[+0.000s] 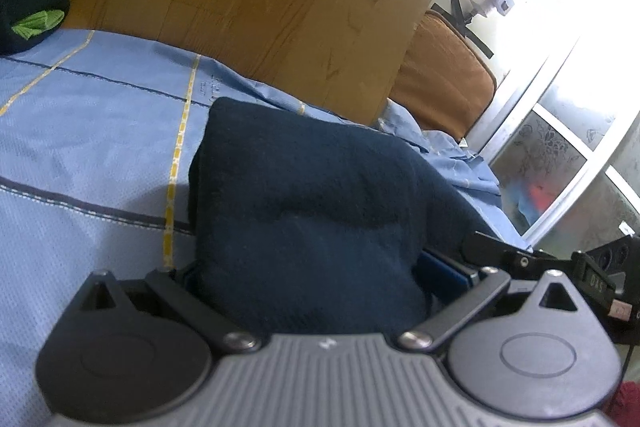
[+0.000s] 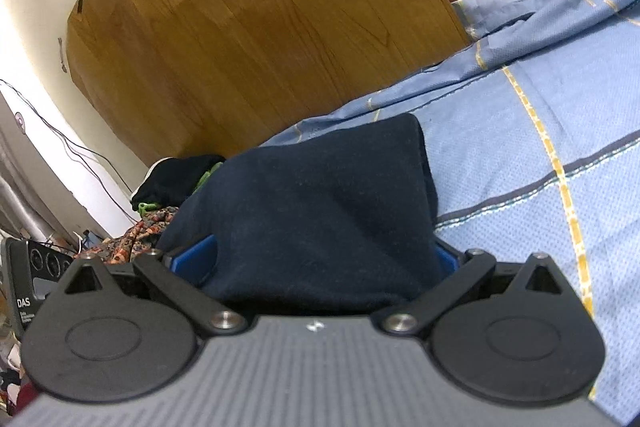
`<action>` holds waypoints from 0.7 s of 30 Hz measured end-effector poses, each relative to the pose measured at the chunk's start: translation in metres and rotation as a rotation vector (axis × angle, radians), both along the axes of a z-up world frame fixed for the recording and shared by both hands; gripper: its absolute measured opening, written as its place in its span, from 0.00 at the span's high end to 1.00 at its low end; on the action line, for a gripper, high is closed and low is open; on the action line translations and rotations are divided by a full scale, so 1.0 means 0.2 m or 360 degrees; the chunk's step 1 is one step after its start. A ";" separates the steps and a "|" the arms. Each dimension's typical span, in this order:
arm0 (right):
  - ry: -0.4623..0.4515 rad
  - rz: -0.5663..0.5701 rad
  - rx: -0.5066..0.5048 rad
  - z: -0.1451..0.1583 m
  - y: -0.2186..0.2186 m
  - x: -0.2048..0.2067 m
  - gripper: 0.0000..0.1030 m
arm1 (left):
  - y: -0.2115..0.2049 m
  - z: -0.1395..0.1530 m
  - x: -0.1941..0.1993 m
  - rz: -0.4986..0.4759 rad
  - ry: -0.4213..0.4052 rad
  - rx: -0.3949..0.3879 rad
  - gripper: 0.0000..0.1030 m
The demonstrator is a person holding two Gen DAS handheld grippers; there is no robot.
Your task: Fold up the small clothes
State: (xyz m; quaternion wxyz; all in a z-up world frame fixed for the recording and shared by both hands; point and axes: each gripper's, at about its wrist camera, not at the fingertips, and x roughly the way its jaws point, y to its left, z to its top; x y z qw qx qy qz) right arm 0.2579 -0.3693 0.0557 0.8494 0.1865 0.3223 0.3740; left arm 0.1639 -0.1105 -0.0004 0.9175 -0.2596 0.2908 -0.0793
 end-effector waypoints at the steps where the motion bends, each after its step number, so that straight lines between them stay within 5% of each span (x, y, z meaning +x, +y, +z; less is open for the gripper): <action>1: -0.0006 -0.0003 -0.0004 0.00 0.00 -0.01 0.00 | 0.00 0.00 0.00 -0.0005 -0.0002 -0.0005 0.00; 21: -0.0036 -0.0020 -0.0013 0.00 0.01 -0.02 0.00 | -0.03 0.04 -0.03 0.0056 0.0053 0.0164 0.00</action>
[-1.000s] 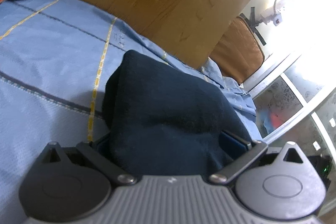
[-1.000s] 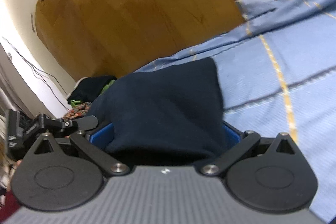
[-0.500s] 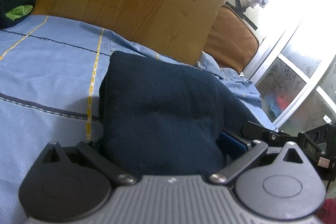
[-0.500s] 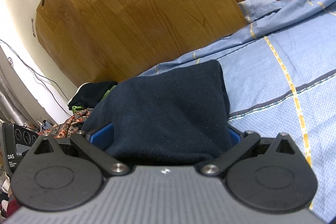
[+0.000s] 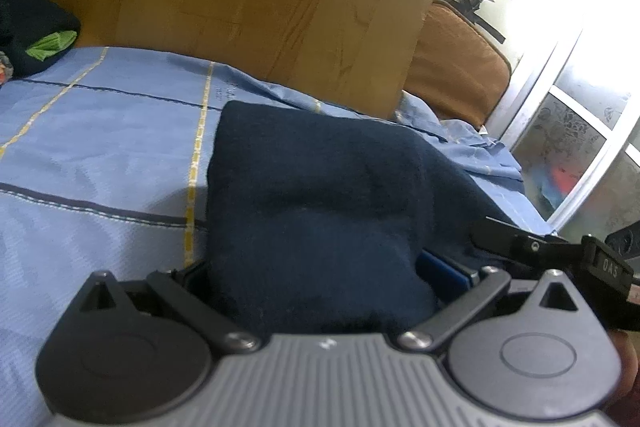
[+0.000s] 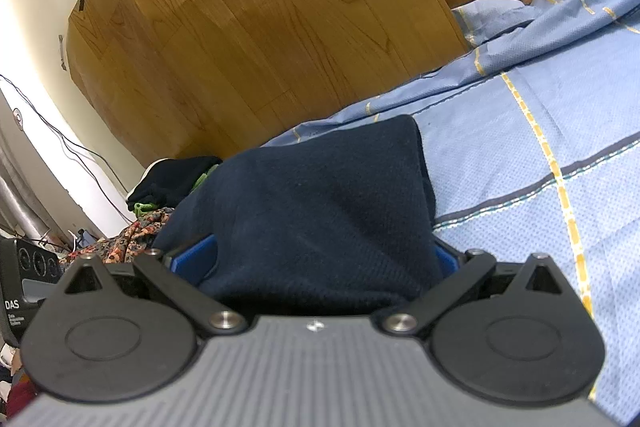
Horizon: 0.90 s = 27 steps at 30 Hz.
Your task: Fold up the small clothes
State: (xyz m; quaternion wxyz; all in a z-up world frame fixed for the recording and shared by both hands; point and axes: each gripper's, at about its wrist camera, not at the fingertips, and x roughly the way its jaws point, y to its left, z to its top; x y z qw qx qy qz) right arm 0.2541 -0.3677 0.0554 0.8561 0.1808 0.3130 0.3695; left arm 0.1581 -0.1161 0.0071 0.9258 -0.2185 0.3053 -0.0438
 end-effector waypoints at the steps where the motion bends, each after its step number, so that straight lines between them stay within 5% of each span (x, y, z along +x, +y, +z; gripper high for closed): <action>1: -0.0001 -0.0002 -0.0001 0.00 0.00 0.00 0.00 | 0.01 0.00 0.00 0.0009 0.0002 0.0004 0.00; 4: -0.0007 -0.0009 -0.0010 0.00 0.00 -0.01 0.00 | 0.00 0.02 -0.02 0.0043 -0.0011 0.0059 0.00; 14: -0.0043 -0.0042 -0.0054 0.00 0.01 -0.03 0.00 | -0.16 0.10 -0.16 0.0180 -0.0278 0.0613 0.00; 17: -0.0037 -0.0043 -0.0025 0.00 0.00 -0.02 0.00 | -0.13 0.11 -0.16 0.0192 -0.0263 0.0558 0.00; 27: -0.0039 -0.0035 -0.0012 0.00 -0.01 -0.02 0.00 | 0.13 0.03 -0.09 0.0265 -0.0064 0.0084 0.00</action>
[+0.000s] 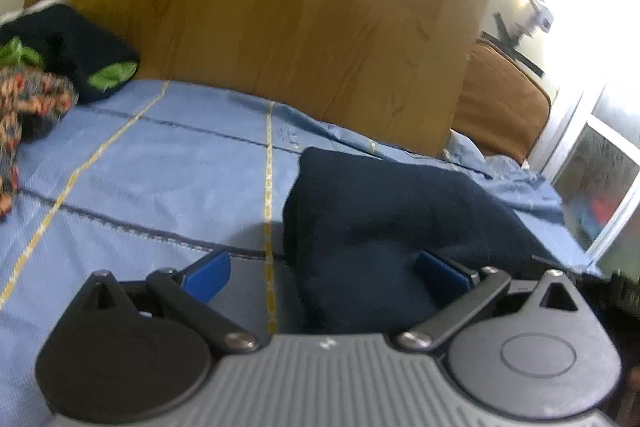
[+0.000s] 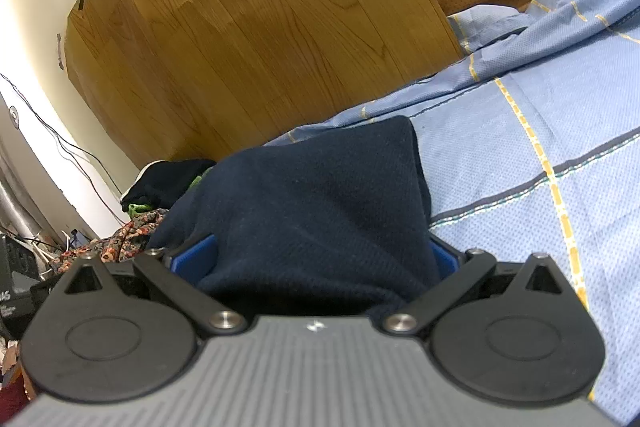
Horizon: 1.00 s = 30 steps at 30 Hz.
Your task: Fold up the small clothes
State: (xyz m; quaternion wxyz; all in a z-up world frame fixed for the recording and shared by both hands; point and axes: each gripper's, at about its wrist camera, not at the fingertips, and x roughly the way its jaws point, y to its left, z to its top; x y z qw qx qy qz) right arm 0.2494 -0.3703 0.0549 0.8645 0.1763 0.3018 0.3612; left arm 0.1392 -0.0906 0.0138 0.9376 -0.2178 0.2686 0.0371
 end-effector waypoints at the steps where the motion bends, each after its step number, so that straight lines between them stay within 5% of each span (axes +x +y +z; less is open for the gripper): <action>1: 0.0000 0.0000 0.0003 0.00 0.00 0.00 0.00 | 0.02 0.00 0.00 0.0021 -0.0002 -0.0025 0.00; 12: 0.0001 -0.0002 0.0001 0.00 0.00 -0.01 0.00 | 0.14 0.00 -0.03 0.0064 -0.0049 -0.0247 0.00; 17: 0.0000 -0.0003 0.0002 0.00 0.00 -0.01 0.00 | 0.13 -0.04 0.03 0.0073 0.0089 -0.0205 0.00; 30: 0.0003 -0.0002 0.0005 0.00 0.00 0.00 0.00 | 0.03 -0.06 0.04 0.0088 0.0094 0.0049 0.00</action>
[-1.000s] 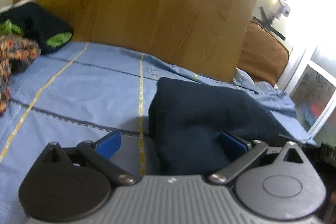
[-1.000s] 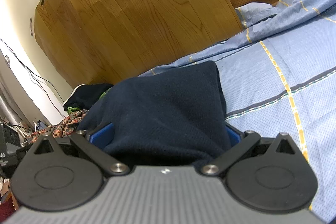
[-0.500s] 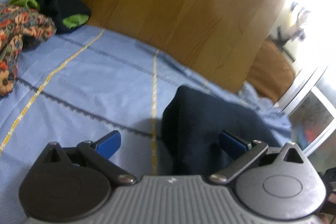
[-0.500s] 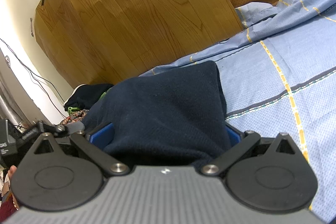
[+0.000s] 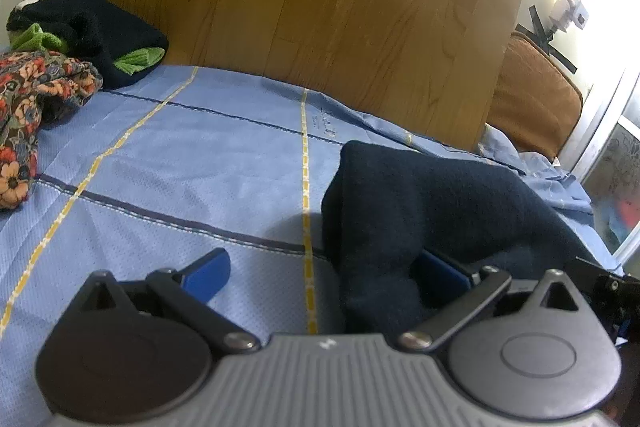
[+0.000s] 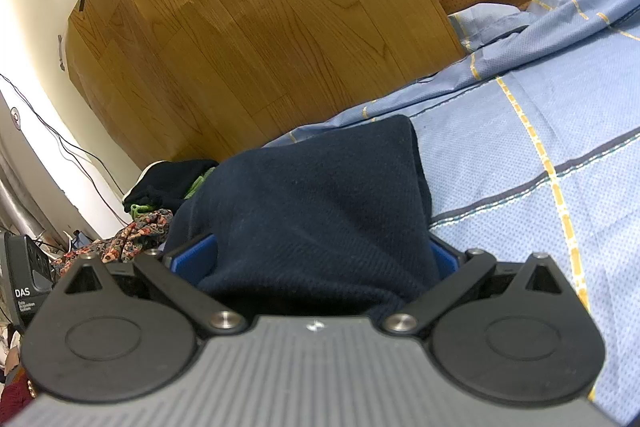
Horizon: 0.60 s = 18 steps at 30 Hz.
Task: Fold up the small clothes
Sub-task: 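Close both grippers on the edges of the navy sweater bundle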
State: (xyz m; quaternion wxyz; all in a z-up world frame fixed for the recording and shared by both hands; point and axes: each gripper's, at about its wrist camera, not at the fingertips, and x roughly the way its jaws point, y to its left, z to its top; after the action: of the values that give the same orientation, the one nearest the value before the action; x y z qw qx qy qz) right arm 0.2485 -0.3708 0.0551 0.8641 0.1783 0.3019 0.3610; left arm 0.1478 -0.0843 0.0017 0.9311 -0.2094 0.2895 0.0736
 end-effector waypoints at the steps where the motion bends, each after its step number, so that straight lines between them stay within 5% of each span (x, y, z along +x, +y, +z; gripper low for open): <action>1: 0.0000 0.0000 0.0000 0.00 0.00 0.00 0.00 | 0.00 0.00 0.00 0.0000 -0.0003 0.0000 0.00; 18: 0.0000 -0.0003 0.0002 0.00 0.00 0.00 0.00 | 0.02 0.01 -0.02 0.0014 -0.0018 -0.0044 0.00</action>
State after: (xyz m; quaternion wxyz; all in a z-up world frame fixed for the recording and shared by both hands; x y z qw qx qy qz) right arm 0.2483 -0.3711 0.0549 0.8644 0.1793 0.3014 0.3604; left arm 0.1440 -0.0806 0.0030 0.9294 -0.2240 0.2842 0.0724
